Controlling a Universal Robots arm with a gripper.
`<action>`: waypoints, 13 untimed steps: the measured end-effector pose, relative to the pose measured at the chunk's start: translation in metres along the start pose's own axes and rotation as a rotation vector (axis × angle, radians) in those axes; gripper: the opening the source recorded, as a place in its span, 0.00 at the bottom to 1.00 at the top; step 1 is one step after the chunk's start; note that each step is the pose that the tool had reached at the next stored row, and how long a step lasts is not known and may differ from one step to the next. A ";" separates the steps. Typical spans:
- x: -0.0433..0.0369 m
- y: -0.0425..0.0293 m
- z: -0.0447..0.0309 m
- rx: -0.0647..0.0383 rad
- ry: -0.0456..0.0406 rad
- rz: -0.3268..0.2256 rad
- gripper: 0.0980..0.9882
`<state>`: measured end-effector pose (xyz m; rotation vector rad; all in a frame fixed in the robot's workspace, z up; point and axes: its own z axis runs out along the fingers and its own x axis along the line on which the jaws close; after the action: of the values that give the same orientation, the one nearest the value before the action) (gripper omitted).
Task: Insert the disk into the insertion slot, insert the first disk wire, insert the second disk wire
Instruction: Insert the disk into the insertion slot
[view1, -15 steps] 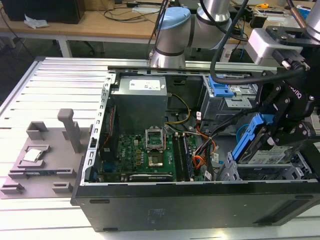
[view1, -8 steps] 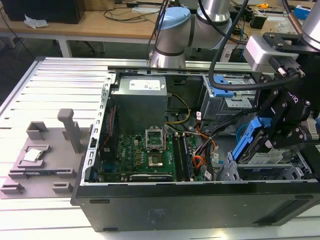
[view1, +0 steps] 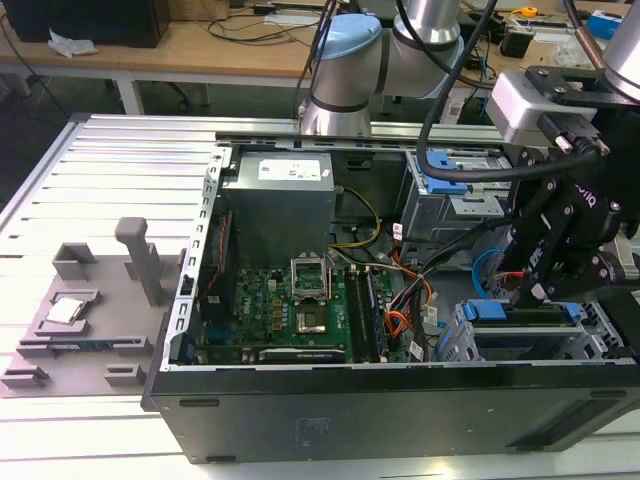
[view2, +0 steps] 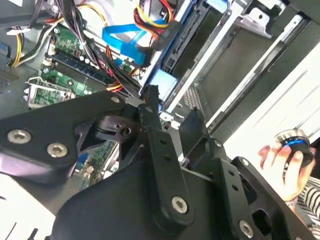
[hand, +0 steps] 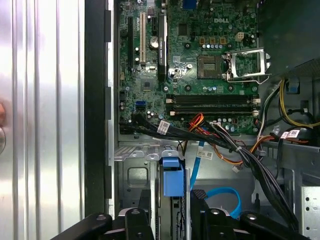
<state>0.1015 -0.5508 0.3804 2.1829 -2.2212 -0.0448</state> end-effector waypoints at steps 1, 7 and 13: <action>0.0000 0.0000 0.0001 0.000 0.0000 0.000 0.39; 0.0000 0.0000 0.0007 0.000 -0.0001 0.000 0.09; 0.0000 0.0000 0.0011 0.000 0.0000 0.000 0.01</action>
<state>0.1015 -0.5508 0.3793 2.1830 -2.2212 -0.0449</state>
